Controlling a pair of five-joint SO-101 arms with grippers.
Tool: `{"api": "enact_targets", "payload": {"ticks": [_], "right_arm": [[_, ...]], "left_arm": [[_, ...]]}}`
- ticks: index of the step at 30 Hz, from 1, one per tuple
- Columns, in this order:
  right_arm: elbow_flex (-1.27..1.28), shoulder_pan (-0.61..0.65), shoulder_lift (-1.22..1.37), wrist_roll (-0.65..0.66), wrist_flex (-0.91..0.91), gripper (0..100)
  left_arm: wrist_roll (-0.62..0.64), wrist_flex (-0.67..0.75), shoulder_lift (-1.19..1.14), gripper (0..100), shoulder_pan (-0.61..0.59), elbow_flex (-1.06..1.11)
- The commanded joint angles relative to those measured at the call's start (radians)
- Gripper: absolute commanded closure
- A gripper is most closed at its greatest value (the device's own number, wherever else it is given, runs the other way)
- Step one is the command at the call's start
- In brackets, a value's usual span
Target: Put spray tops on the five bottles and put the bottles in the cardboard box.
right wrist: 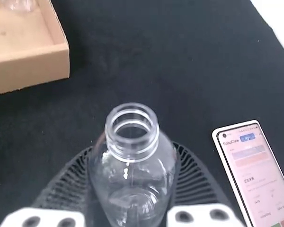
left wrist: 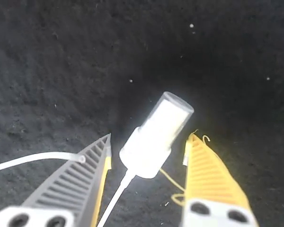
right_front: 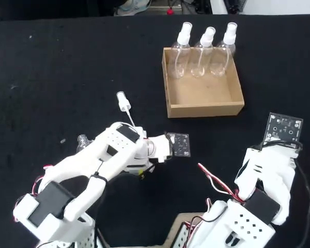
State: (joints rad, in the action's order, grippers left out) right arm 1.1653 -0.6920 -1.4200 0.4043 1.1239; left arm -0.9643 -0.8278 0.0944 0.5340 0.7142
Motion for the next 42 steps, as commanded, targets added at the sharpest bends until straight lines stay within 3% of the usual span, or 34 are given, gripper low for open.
{"api": "enact_targets", "payload": {"ticks": [1, 8, 13, 20, 25, 30, 36, 42], "right_arm": [[-0.001, -0.014, -0.002, 0.009, 0.003, 94.3], [-0.001, -0.012, -0.002, 0.003, 0.003, 94.3], [0.005, 0.017, 0.001, 0.002, 0.005, 94.5], [0.016, 0.075, -0.002, -0.055, 0.005, 94.5], [-0.025, 0.190, 0.001, -0.110, 0.028, 94.5], [-0.107, 0.400, -0.002, -0.175, 0.052, 94.5], [-0.188, 0.815, 0.007, -0.219, 0.040, 94.5], [-0.159, 1.188, 0.008, -0.282, -0.175, 94.5]], "left_arm": [[0.002, 0.008, -0.006, 77, 0.010, -0.056], [0.002, 0.008, -0.008, 97, 0.005, -0.062], [0.003, 0.000, 0.018, 96, -0.016, -0.119], [0.006, -0.226, 0.307, 97, -0.090, -0.262], [0.144, -0.267, 0.542, 96, -0.208, -0.358], [0.362, -0.192, 0.703, 96, -0.361, -0.394], [0.687, -0.184, 0.899, 96, -0.558, -0.371], [0.921, -0.178, 1.131, 96, -0.671, -0.291]]}}
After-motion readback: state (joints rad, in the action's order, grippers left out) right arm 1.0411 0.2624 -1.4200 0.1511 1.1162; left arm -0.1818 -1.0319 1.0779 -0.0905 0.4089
